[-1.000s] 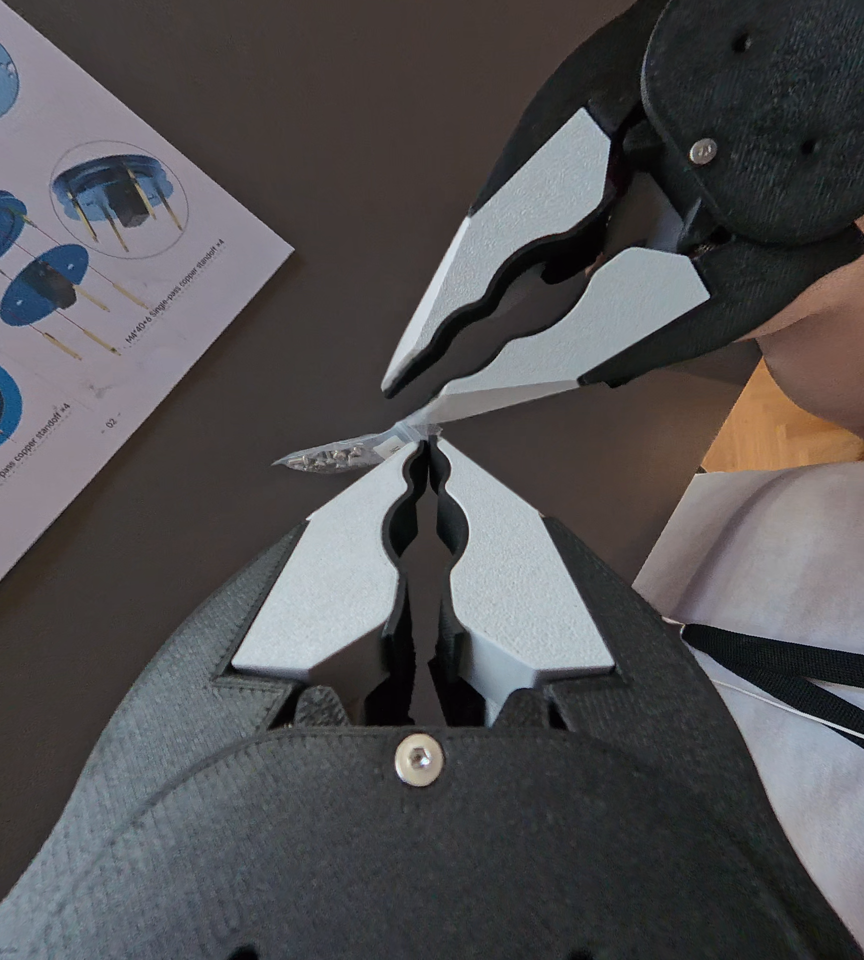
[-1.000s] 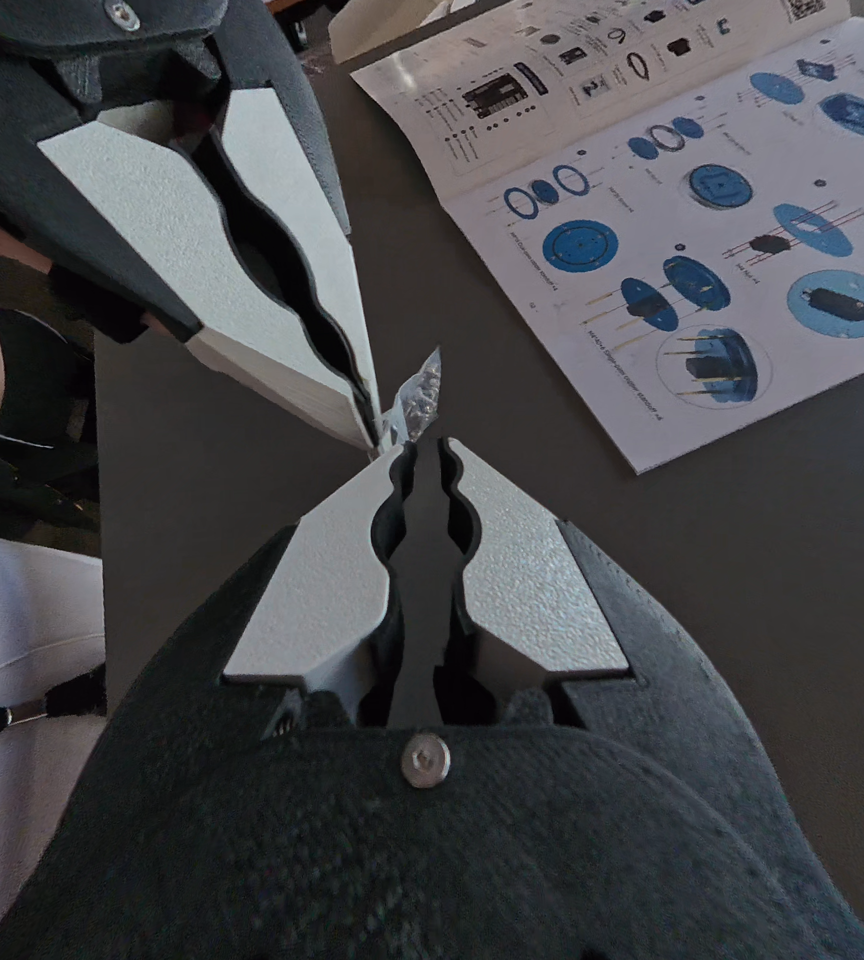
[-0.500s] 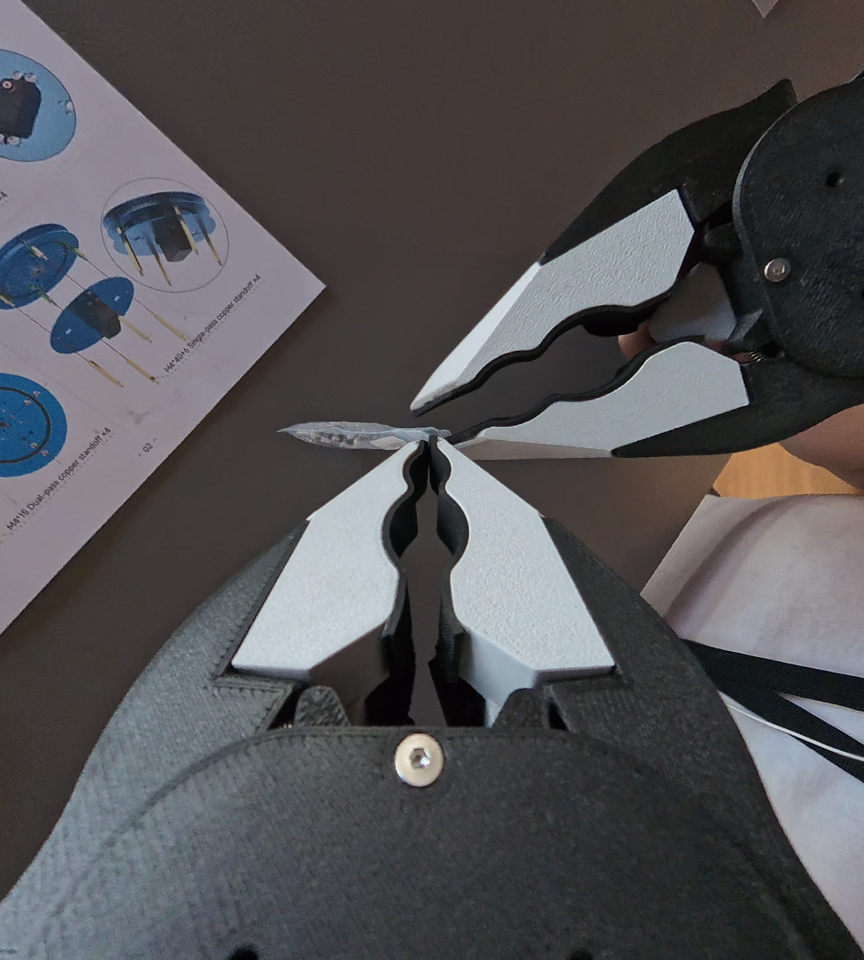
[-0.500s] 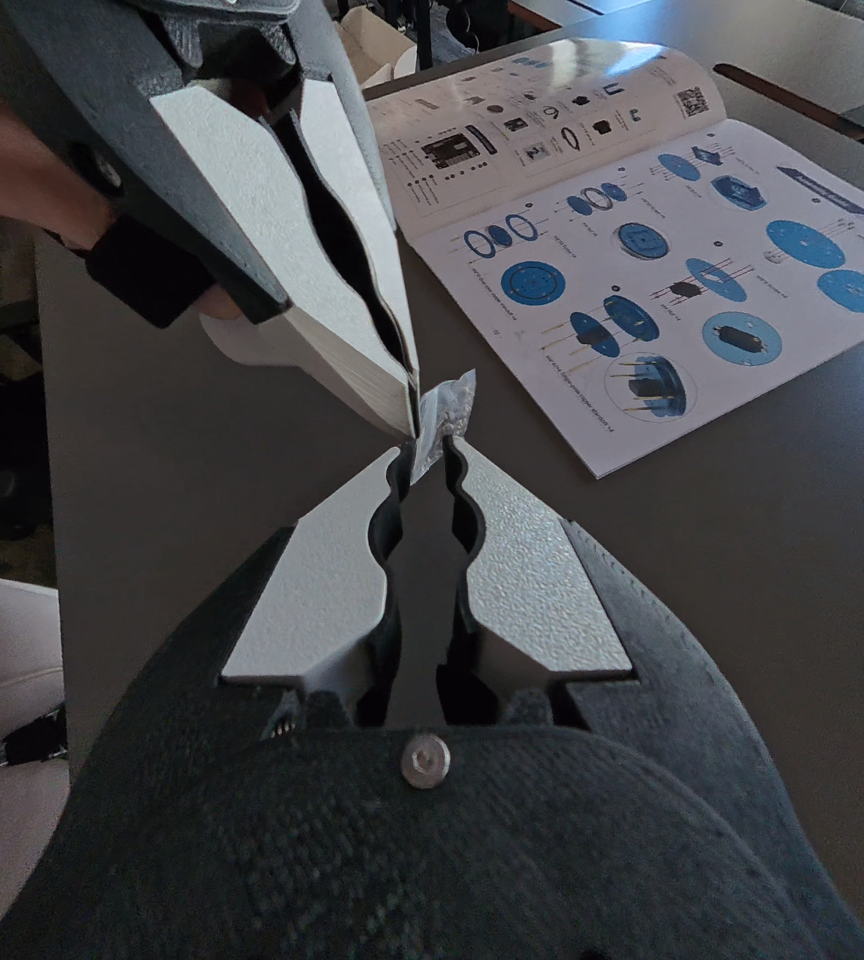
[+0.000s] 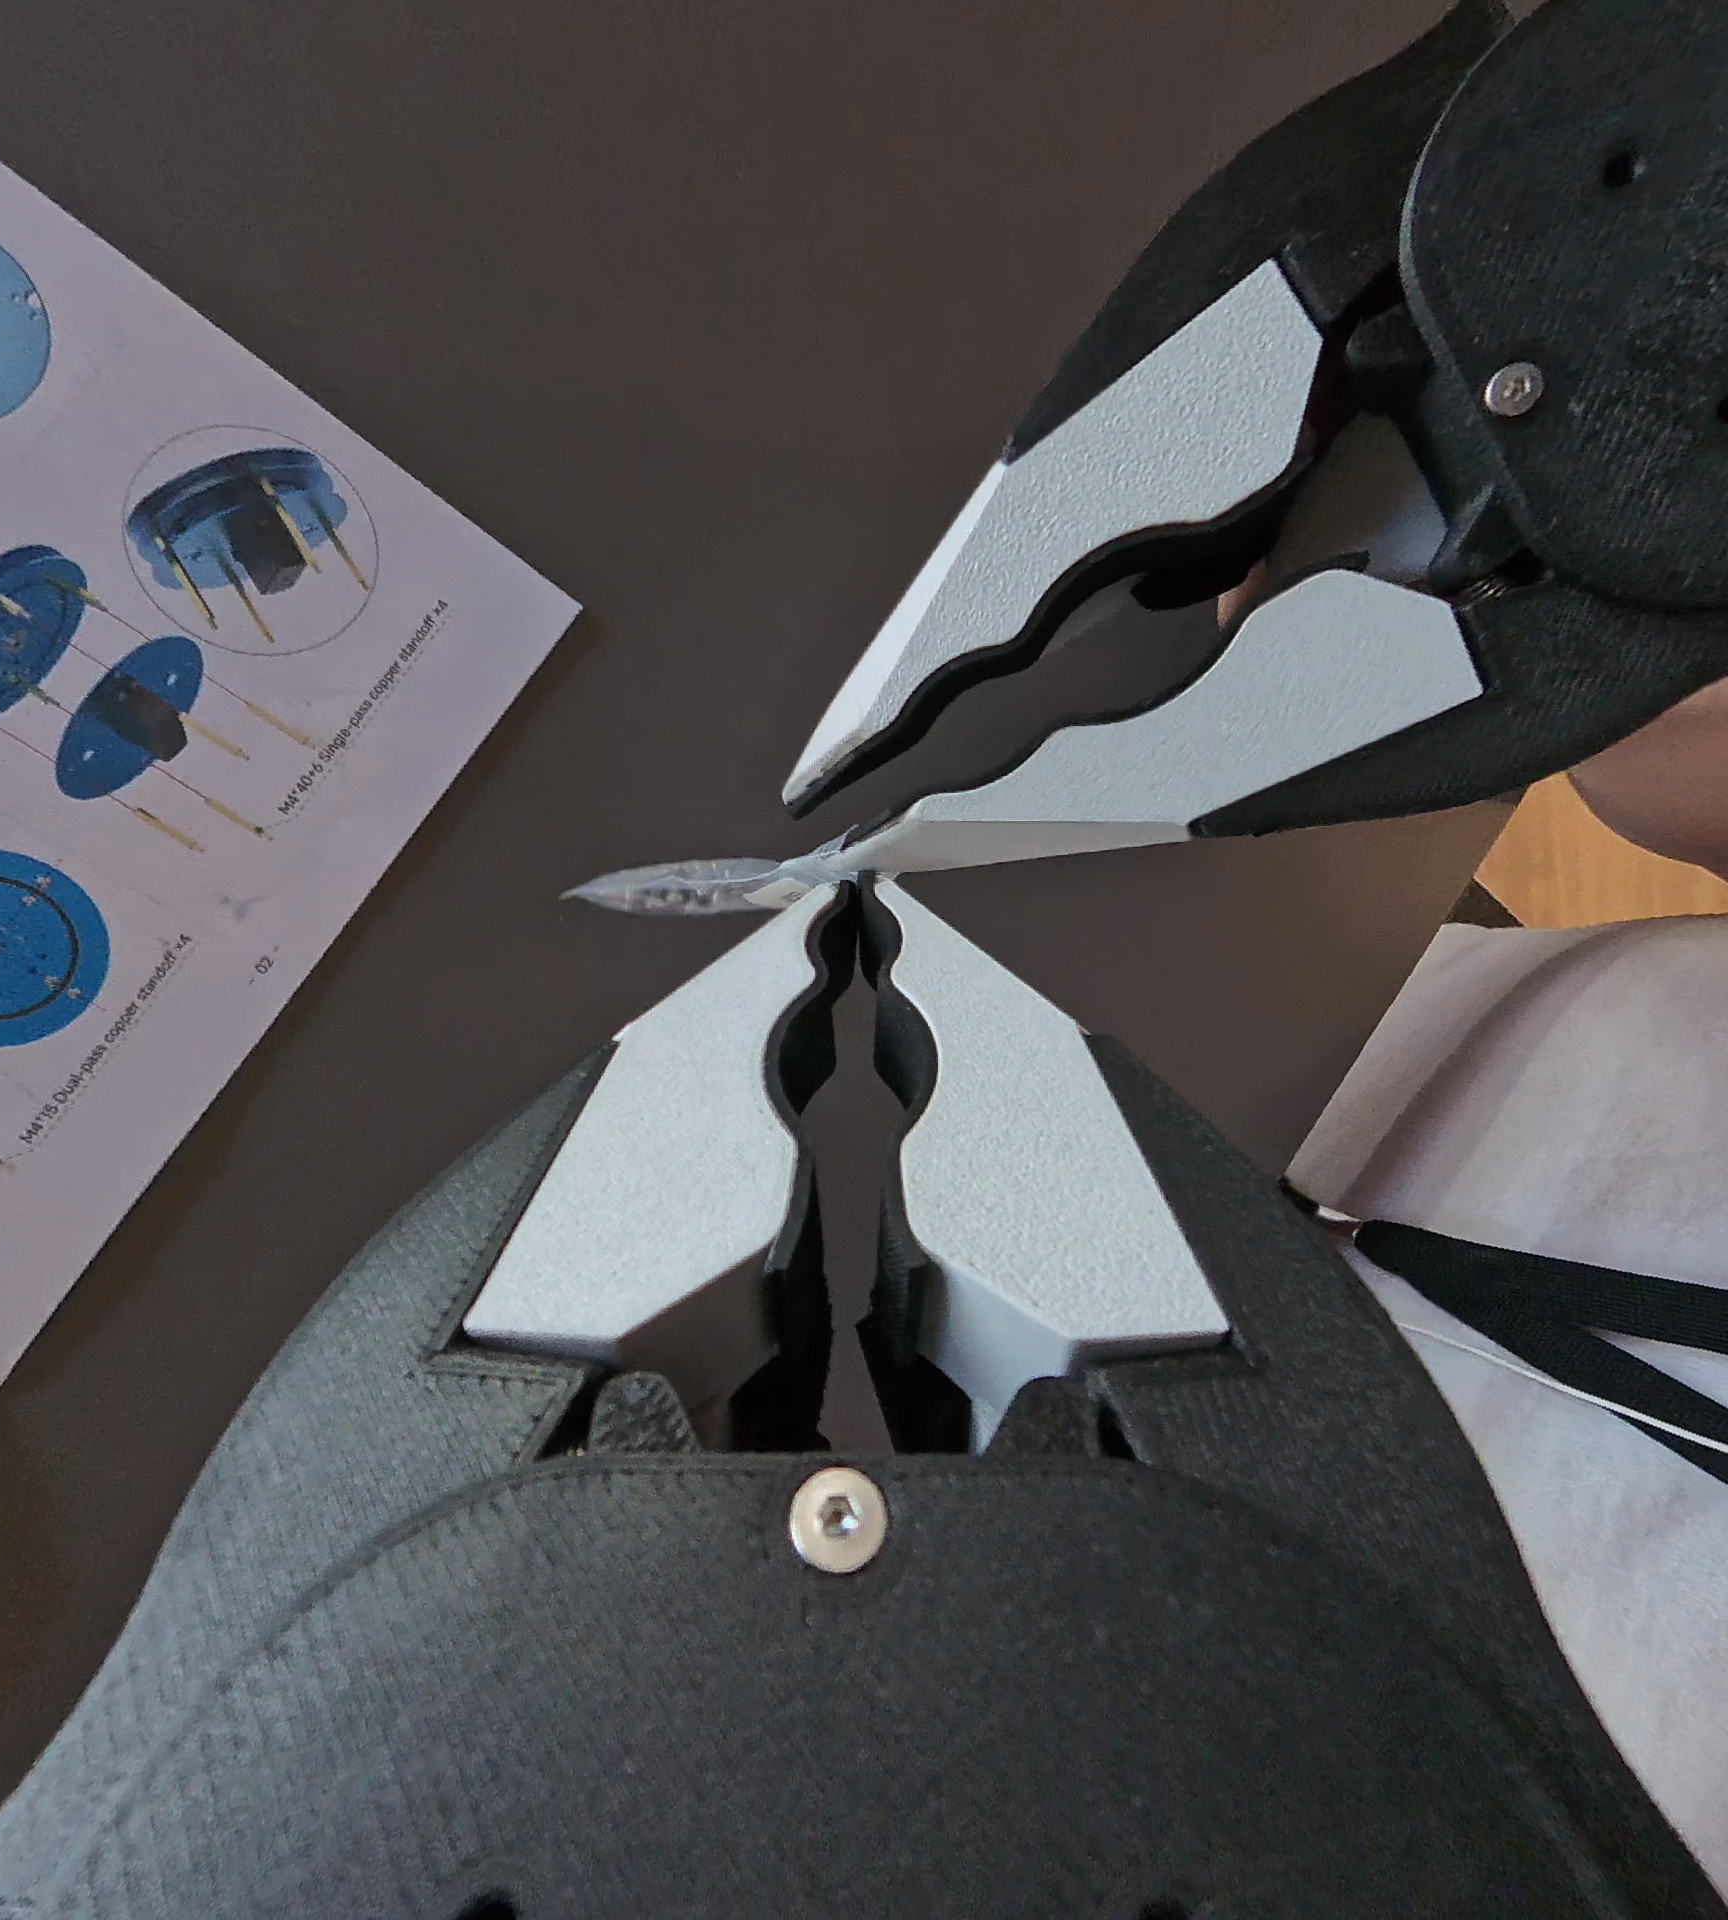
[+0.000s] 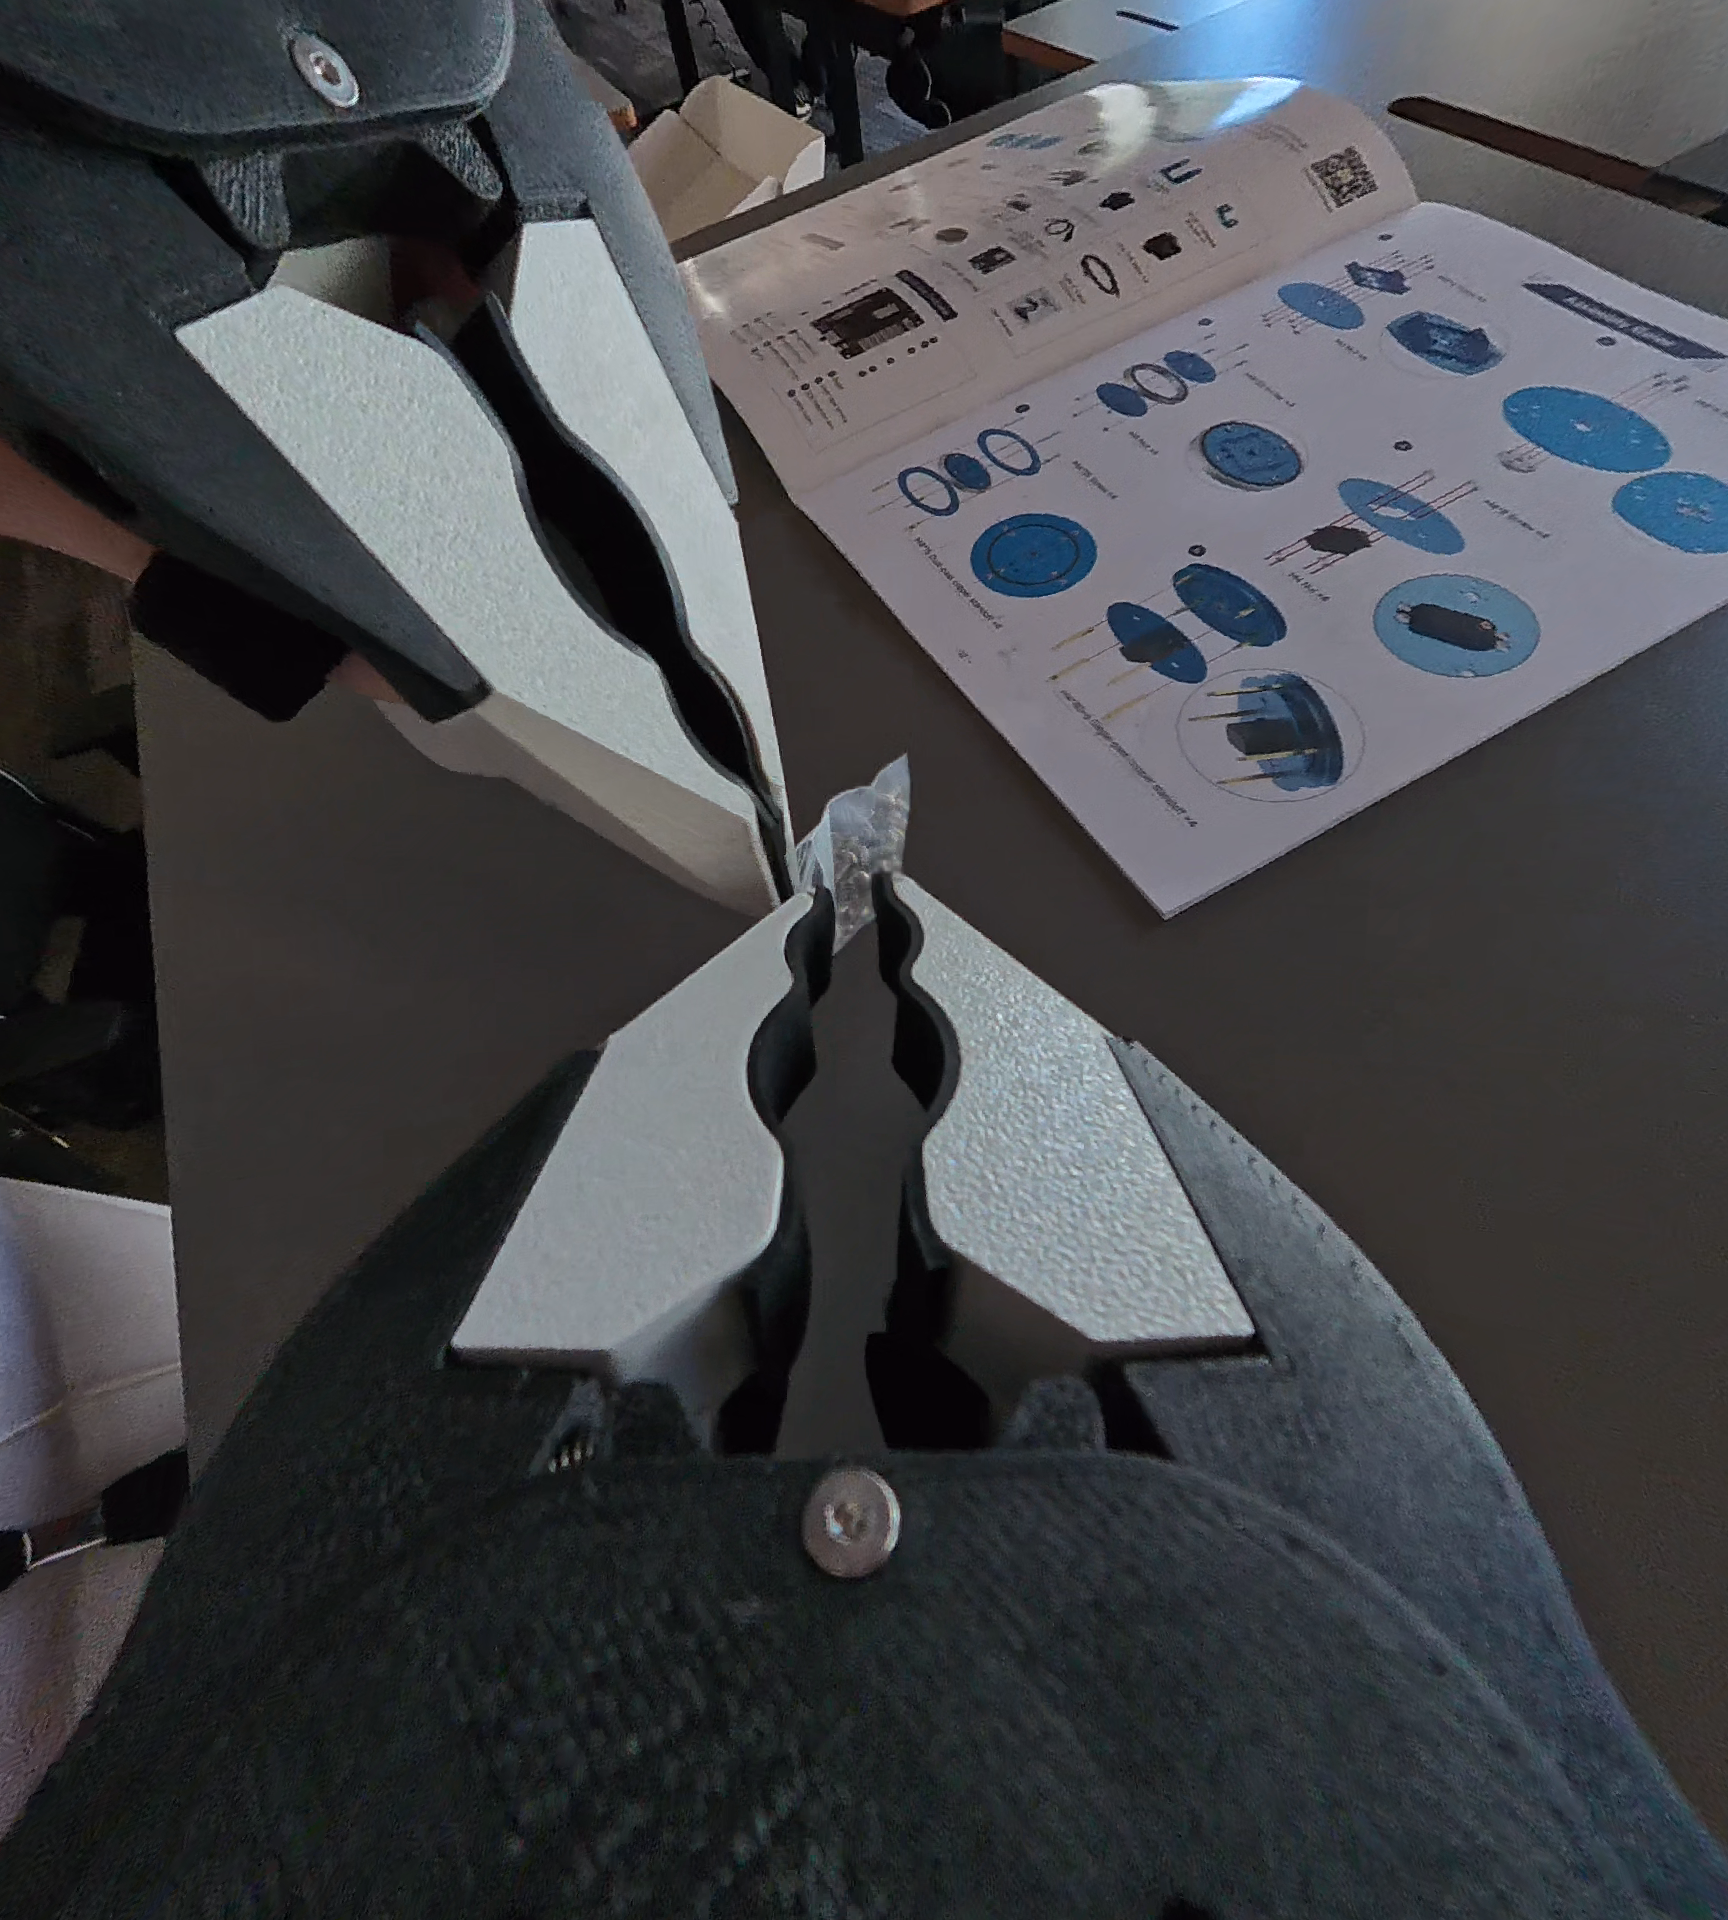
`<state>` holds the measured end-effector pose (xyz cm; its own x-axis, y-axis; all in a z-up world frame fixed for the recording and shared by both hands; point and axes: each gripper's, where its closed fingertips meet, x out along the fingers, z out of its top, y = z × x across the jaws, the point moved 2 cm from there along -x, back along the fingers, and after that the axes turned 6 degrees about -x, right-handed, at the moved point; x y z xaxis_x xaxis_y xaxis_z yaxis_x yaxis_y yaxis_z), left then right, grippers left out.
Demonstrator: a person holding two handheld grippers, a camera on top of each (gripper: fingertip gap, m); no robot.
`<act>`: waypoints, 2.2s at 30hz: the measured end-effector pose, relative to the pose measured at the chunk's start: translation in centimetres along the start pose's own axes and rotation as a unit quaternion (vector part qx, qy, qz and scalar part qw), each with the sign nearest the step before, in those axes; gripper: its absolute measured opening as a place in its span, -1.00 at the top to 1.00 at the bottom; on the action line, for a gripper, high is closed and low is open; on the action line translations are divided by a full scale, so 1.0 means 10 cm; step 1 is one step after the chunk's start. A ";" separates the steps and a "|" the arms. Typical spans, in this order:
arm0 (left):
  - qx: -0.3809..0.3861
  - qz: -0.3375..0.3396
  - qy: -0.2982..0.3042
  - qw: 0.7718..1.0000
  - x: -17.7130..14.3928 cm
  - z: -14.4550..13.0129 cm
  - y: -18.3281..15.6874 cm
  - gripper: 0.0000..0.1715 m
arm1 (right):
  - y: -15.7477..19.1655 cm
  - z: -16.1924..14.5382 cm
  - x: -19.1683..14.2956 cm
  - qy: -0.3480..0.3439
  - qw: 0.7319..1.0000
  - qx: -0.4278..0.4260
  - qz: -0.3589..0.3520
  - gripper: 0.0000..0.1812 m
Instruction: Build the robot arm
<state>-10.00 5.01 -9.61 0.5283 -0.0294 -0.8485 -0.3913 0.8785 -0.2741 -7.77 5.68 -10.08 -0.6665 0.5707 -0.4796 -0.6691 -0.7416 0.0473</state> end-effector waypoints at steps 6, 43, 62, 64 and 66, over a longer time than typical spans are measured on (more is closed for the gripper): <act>0.029 0.005 0.016 0.999 0.02 -0.07 -0.04 1.00 | 0.08 -0.05 0.02 0.004 0.997 0.049 0.065 1.00; 0.421 0.116 -0.282 0.854 0.32 0.23 -0.26 0.74 | -0.23 -0.23 -0.28 0.097 0.965 0.207 0.128 1.00; 0.331 0.031 -0.304 0.893 0.32 0.33 -0.18 0.78 | -0.34 -0.26 -0.51 -0.022 0.989 -0.003 0.146 0.54; 0.318 0.016 -0.307 0.897 0.31 0.33 -0.17 0.76 | -0.34 -0.31 -0.42 -0.018 0.990 -0.043 0.135 0.39; 0.310 0.009 -0.309 0.899 0.31 0.32 -0.15 0.76 | -0.34 -0.29 -0.32 -0.017 0.989 -0.091 0.119 0.36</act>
<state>-5.34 5.16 -10.35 0.9190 0.0895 -0.3841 -0.0099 0.9788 0.2044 -2.34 5.35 -11.27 -0.8108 0.3809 -0.4445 -0.4232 -0.9060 -0.0044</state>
